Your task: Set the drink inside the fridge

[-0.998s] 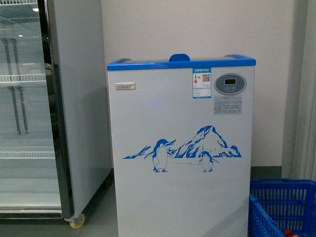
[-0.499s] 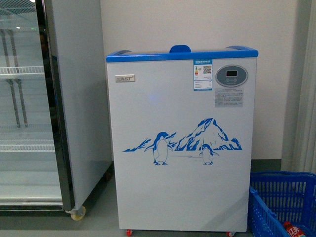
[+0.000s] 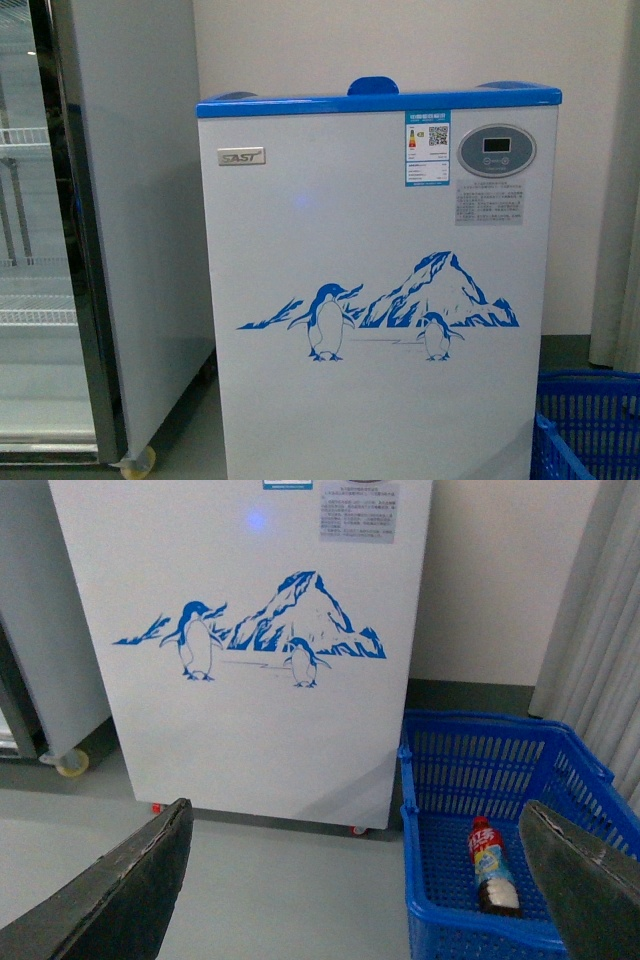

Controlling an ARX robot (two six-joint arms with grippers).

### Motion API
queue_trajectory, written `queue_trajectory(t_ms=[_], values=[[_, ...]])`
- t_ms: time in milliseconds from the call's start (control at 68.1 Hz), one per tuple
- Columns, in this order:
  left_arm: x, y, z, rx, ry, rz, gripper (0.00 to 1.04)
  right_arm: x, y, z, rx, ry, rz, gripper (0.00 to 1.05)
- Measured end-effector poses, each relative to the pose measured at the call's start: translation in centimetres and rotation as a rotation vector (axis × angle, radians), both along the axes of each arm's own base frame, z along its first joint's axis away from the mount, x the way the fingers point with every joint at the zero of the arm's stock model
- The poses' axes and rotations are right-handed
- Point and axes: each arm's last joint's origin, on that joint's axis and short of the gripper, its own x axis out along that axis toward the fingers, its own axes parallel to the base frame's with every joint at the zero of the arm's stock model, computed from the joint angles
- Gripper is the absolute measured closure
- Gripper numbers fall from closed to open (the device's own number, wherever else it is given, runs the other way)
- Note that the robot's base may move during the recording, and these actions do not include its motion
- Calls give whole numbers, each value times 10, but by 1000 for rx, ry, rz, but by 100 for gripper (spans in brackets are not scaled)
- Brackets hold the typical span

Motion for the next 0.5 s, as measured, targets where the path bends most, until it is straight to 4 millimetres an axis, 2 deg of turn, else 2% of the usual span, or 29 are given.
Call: queue_trajectory(t_ms=[499], values=[[0,0,0,0,0,0,8,0,0,0,0,0,0,7]])
